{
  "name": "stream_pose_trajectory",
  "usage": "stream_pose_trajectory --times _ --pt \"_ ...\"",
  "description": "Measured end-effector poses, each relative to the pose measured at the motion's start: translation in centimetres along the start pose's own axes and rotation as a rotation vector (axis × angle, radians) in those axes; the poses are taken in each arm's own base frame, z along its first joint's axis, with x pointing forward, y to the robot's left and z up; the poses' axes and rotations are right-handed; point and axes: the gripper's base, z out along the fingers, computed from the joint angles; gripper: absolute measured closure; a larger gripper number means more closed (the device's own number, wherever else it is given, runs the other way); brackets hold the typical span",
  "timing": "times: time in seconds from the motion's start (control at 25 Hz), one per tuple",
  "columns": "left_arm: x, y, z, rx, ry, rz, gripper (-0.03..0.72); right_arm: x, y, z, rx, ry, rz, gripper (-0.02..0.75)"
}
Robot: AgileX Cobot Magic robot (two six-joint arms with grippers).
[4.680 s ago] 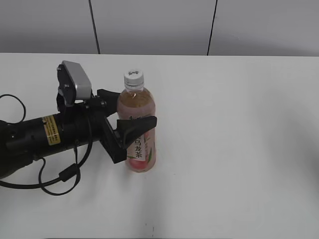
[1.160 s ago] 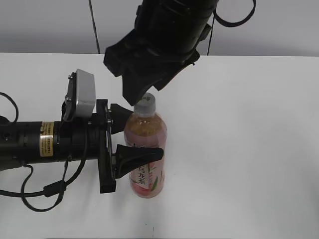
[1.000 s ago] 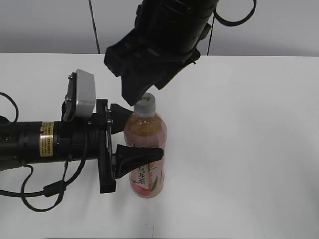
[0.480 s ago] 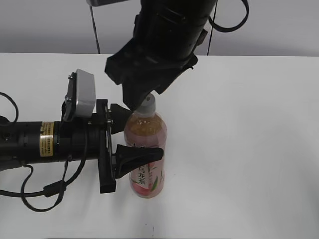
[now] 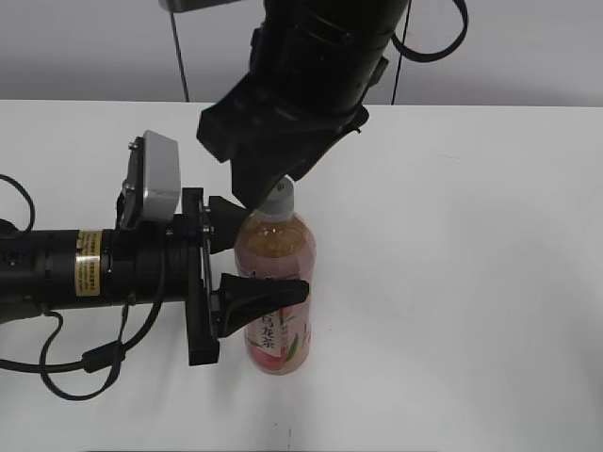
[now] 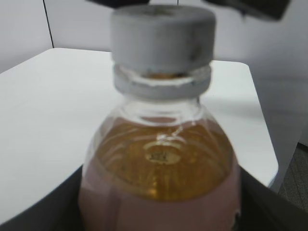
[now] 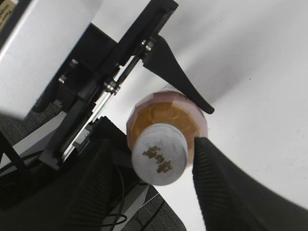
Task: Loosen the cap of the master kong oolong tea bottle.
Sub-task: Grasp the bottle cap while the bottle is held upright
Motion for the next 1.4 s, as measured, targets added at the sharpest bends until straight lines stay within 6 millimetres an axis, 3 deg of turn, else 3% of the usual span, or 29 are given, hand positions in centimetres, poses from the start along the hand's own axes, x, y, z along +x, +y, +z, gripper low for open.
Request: stream_pose_trajectory --times 0.76,1.2,1.4 --pt "0.0 0.0 0.0 0.0 0.0 0.0 0.225 0.0 0.0 0.1 0.002 0.002 -0.015 0.332" --pt "0.0 0.0 0.0 0.0 0.0 0.0 0.225 -0.1 -0.4 1.6 0.004 0.039 -0.013 0.334" --pt "0.0 0.0 0.0 -0.001 0.0 0.0 0.225 -0.1 -0.4 1.6 0.008 0.04 -0.025 0.456"
